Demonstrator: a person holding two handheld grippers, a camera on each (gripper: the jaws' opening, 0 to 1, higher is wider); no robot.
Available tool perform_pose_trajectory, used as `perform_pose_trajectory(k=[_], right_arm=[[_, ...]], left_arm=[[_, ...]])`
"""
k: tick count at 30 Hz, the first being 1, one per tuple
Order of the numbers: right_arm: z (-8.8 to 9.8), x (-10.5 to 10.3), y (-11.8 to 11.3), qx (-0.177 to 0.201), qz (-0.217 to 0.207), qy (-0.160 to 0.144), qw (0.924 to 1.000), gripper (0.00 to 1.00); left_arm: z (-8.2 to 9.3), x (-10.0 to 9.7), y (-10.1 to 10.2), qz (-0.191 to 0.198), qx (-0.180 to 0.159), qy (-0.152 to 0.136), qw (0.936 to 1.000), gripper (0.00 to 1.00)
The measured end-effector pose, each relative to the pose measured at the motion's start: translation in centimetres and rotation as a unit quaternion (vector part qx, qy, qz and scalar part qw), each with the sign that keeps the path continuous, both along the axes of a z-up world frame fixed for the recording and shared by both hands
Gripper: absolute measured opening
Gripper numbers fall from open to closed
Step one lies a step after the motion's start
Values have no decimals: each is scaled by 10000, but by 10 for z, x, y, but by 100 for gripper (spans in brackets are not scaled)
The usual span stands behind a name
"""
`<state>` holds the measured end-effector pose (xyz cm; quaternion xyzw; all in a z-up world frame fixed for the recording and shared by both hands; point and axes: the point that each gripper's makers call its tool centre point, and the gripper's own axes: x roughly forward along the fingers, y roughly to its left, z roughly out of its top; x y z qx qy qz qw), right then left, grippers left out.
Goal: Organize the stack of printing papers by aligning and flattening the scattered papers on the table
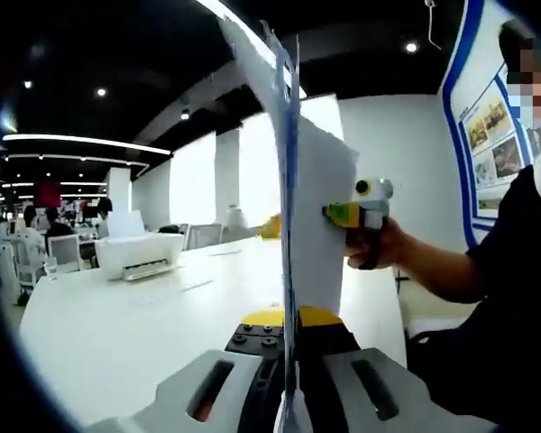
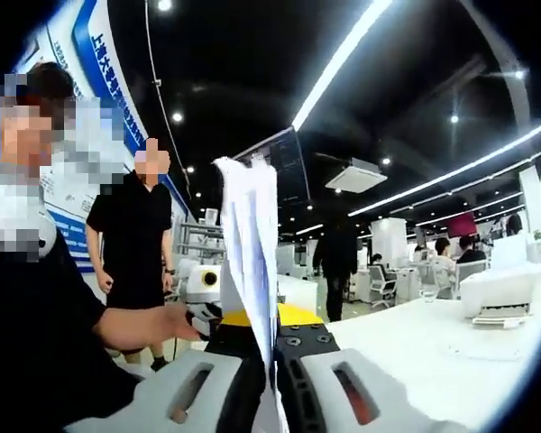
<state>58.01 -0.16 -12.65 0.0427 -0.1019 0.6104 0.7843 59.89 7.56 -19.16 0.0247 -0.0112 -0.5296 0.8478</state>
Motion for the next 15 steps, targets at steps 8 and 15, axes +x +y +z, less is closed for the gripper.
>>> perform_pose_trajectory(k=[8,15], right_arm=[[-7,19,-16,77,-63,242,9997,17],[-8,29,-23,114,60,287,9995,26]], left_arm=[[-9,7,0,39,-25,282,9996,23],[-12,11,-5,-14,49,335,9994,24]])
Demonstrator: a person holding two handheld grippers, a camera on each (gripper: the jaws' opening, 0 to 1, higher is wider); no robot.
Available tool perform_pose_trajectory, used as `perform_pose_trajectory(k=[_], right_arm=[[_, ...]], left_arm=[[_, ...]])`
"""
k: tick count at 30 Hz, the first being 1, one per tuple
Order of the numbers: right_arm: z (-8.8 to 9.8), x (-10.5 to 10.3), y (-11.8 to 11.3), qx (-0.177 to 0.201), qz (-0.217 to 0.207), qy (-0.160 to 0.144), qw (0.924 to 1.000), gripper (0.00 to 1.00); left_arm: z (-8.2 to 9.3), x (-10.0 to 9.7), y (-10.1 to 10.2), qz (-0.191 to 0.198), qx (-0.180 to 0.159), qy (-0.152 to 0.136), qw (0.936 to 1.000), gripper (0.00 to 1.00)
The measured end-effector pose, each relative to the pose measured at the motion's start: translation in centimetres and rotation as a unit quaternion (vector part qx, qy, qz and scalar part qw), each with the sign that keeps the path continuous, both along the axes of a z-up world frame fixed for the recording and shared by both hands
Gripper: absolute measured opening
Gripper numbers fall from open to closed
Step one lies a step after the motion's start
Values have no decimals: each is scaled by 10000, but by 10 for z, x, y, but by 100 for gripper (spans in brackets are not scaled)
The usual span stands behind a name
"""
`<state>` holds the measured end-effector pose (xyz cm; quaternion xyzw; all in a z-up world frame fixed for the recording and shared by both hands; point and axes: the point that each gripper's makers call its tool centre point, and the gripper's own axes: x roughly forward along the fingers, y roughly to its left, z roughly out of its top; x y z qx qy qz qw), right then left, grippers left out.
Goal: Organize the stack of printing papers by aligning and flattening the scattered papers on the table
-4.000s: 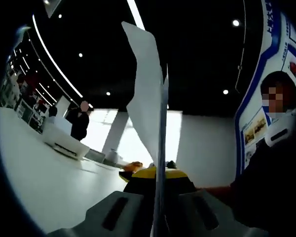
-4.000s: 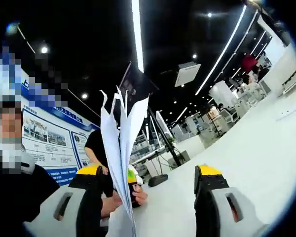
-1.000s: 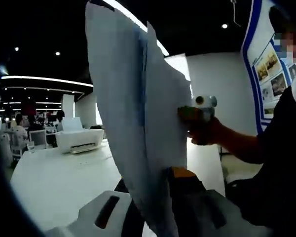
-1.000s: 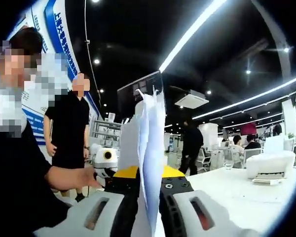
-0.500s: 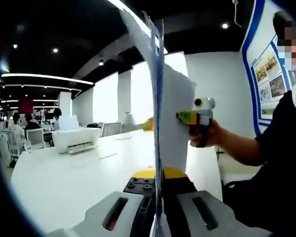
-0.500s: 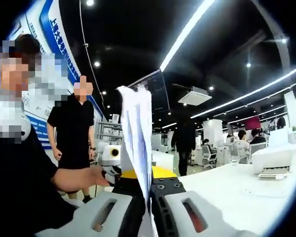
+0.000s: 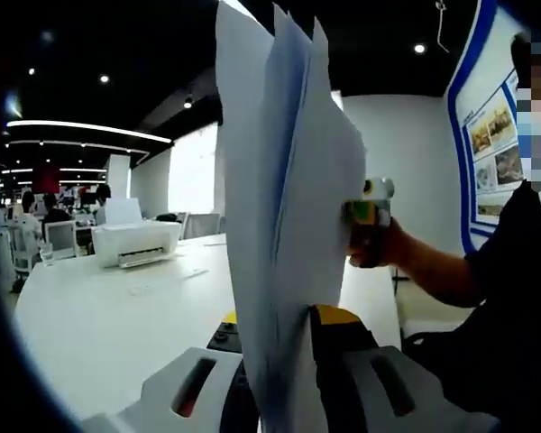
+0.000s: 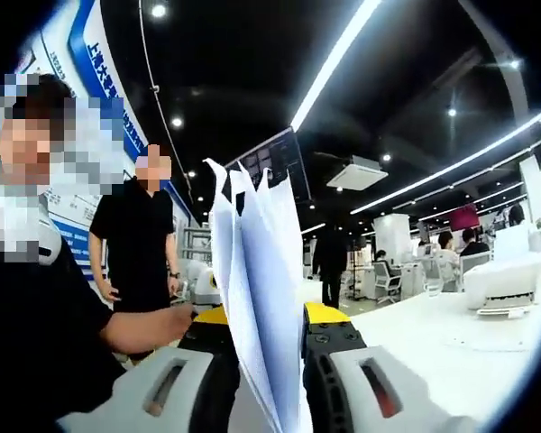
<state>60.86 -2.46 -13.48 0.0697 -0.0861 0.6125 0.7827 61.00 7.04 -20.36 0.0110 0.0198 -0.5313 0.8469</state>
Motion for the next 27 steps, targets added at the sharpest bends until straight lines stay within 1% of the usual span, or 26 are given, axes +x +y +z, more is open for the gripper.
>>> perform_pose_trajectory(k=[2,5,6,8,9,10,11,12,13,16,18,19,20,21,22,23,26,27], right_arm=[[0,4,-2,-20,-56,-32,10000,30],[-2,2,-2,-11,-27,-23,10000,39],[-2,2,-1,-12,-31,-18,10000,39],[-3,3,-1,-34,-39,-31,10000,38],[-4,2,0,-43,-36,-18,10000,32],[-5,1,0,-64,3,-28,10000,22],[-7,-5,3,-91,62,-48,9999,11],[-6,-7,3,-100,78,-89,9999,0],[-6,-12,6,-125,138,-138,9997,0],[4,-18,9,13,161,-143,9998,0],[8,-20,8,58,238,-77,9997,0],[8,-19,8,54,230,-35,9997,0],[6,-17,7,28,181,41,9998,0],[4,-11,5,19,100,90,9999,8],[2,-7,4,25,14,150,9999,15],[-1,-5,3,18,-23,217,9998,18],[-4,-4,2,23,-80,244,9997,13],[-3,-5,3,37,-77,245,9997,12]], left_arm=[[3,2,0,26,-15,0,10000,29],[5,2,-2,17,-22,-13,10000,31],[5,3,-3,7,-19,-8,10000,32],[4,3,-4,-24,10,12,10000,32],[3,3,-5,-46,14,20,10000,27],[2,0,-6,-159,29,9,9999,21],[2,-1,-6,-190,10,23,9998,15],[2,-4,-8,-315,-11,74,9995,6],[4,-5,-9,-309,-63,61,9995,6],[10,-7,-9,-254,-79,4,9996,6],[13,-8,-9,-263,-138,17,9996,6],[14,-7,-8,-254,-183,58,9995,7],[13,-4,-6,-177,-232,106,9995,9],[11,1,-4,-53,-271,153,9995,18],[9,5,-2,-3,-286,205,9994,23],[7,6,-1,-3,-306,225,9993,24],[7,8,1,-80,-412,231,9989,22],[5,9,0,-110,-393,225,9989,22]])
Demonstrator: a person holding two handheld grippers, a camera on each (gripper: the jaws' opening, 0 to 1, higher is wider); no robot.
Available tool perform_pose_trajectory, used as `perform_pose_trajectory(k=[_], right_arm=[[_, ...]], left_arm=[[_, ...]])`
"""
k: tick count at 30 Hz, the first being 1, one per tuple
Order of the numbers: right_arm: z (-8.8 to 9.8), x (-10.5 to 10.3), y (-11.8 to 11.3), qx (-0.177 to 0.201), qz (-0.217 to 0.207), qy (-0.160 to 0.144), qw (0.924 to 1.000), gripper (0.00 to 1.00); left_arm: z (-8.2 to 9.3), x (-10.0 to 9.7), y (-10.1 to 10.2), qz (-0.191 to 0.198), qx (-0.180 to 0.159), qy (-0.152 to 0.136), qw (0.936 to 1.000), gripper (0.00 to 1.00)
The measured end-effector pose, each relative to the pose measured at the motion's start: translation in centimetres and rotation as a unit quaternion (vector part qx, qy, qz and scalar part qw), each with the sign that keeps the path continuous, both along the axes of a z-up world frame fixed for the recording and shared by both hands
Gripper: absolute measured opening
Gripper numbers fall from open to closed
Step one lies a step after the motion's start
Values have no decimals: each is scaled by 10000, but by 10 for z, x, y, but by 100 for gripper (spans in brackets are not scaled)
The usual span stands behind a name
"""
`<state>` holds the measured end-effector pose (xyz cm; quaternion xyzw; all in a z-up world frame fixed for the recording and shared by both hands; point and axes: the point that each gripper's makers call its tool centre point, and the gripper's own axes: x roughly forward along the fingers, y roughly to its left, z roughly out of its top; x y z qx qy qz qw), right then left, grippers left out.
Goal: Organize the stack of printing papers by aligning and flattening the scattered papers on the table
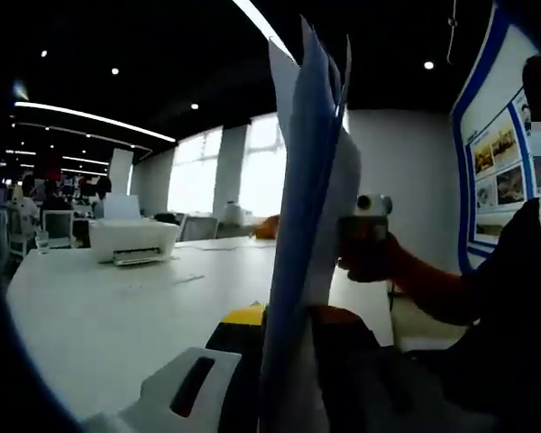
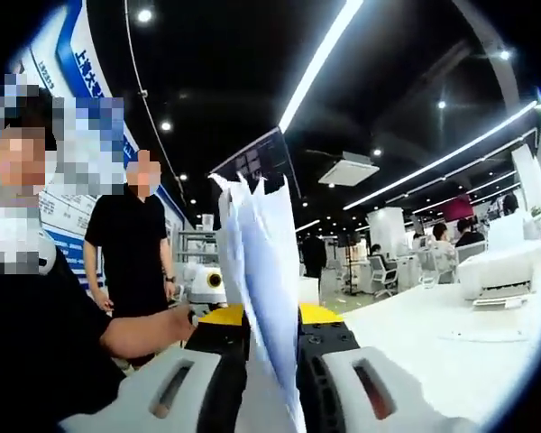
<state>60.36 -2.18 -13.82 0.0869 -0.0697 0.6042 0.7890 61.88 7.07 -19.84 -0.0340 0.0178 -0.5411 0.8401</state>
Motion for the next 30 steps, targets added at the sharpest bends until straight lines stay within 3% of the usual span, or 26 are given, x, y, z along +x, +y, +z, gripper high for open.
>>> perform_pose_trajectory(k=[5,9,13,21,26,30], right_arm=[[-2,-9,8,-16,69,-23,10000,12],[-4,-13,10,-74,79,-18,9999,13],[-1,-18,10,-139,36,-67,9999,14],[17,-7,-24,-897,-443,-460,9939,28],[24,0,-41,-1684,-546,-602,9824,35],[37,7,-48,-2051,-508,-726,9747,41]], left_arm=[[-3,0,-4,-48,7,-26,10000,19],[-2,-4,-4,-173,-53,-101,9998,6],[-2,-10,-8,-279,-72,-217,9994,6],[7,-19,-13,-365,24,-224,9991,5],[15,-24,-11,-499,325,-185,9981,5],[22,-26,-8,-612,621,-150,9961,5]])
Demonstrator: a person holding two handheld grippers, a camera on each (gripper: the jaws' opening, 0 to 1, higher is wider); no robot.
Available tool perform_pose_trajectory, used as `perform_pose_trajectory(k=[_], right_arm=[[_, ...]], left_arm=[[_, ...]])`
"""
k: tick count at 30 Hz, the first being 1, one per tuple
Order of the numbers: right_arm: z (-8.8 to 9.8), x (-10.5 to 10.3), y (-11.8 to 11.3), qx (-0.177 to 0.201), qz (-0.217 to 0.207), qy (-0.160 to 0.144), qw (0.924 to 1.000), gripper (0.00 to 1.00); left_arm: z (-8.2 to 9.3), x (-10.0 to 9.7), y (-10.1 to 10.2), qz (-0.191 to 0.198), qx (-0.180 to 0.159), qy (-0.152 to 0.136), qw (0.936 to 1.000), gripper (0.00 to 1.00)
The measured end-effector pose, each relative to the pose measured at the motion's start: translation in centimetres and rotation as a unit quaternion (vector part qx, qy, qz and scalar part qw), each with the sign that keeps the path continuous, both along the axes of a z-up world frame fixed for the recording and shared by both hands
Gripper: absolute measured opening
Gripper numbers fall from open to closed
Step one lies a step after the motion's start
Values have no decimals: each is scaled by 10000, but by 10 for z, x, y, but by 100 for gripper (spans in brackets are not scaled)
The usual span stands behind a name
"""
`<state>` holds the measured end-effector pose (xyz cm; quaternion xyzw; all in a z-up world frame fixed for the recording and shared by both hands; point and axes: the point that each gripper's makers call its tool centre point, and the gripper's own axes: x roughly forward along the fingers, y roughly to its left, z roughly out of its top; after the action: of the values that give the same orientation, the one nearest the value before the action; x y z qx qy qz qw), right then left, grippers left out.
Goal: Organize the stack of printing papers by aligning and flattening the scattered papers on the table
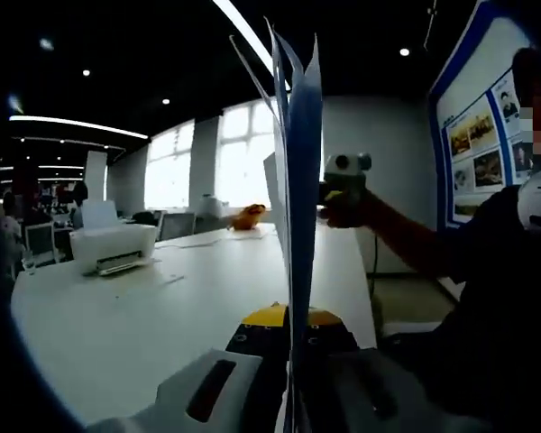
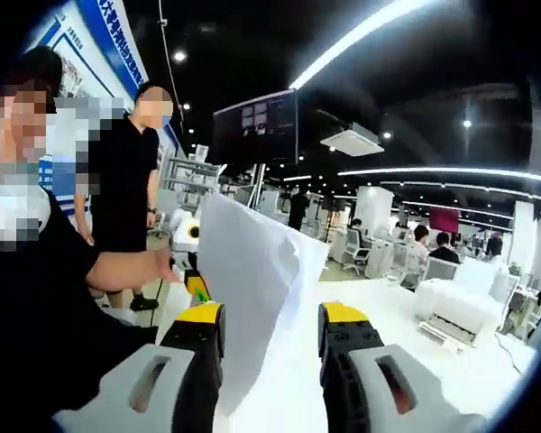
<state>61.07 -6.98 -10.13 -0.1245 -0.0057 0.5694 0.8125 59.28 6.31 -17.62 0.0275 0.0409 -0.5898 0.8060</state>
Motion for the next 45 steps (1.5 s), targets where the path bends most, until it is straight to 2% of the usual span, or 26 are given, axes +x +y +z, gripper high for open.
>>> perform_pose_trajectory(k=[5,6,11,13,15,20,21,27,28,30,39,42,44,45], right_arm=[[11,5,-8,-370,-36,-89,9993,53],[12,5,-8,-388,-34,-98,9992,54],[21,-13,0,-697,269,-172,9971,62],[23,-18,3,-781,368,-236,9960,62],[24,-20,6,-900,389,-218,9949,62],[24,-29,15,-1013,608,-87,9930,61],[21,-32,18,-1080,685,-49,9918,61],[4,-41,26,-1395,1003,160,9850,60],[2,-42,27,-1443,1033,175,9840,59],[-2,-44,28,-1537,1094,205,9818,58],[-23,-50,23,-1948,1225,378,9724,48],[-31,-53,21,-2030,1316,406,9694,35],[-34,-55,21,-2054,1406,371,9678,18],[-40,-58,20,-2192,1540,250,9631,11]], left_arm=[[9,-6,1,-119,577,-3,9983,5],[10,-7,0,-120,600,2,9981,5],[17,-18,-4,-199,1192,49,9927,5],[19,-20,-5,-237,1381,124,9901,5],[19,-23,-6,-336,1681,276,9848,5],[20,-29,-12,-550,2077,619,9747,5],[19,-30,-14,-570,2239,671,9706,5],[20,-38,-29,-738,2813,667,9544,5],[20,-38,-30,-754,2851,661,9532,5],[19,-42,-39,-852,3087,588,9455,5],[14,-54,-59,-1014,3474,412,9313,6],[9,-57,-61,-1065,3573,391,9271,6],[7,-57,-62,-1080,3581,393,9266,6],[6,-57,-63,-1077,3578,385,9268,6]])
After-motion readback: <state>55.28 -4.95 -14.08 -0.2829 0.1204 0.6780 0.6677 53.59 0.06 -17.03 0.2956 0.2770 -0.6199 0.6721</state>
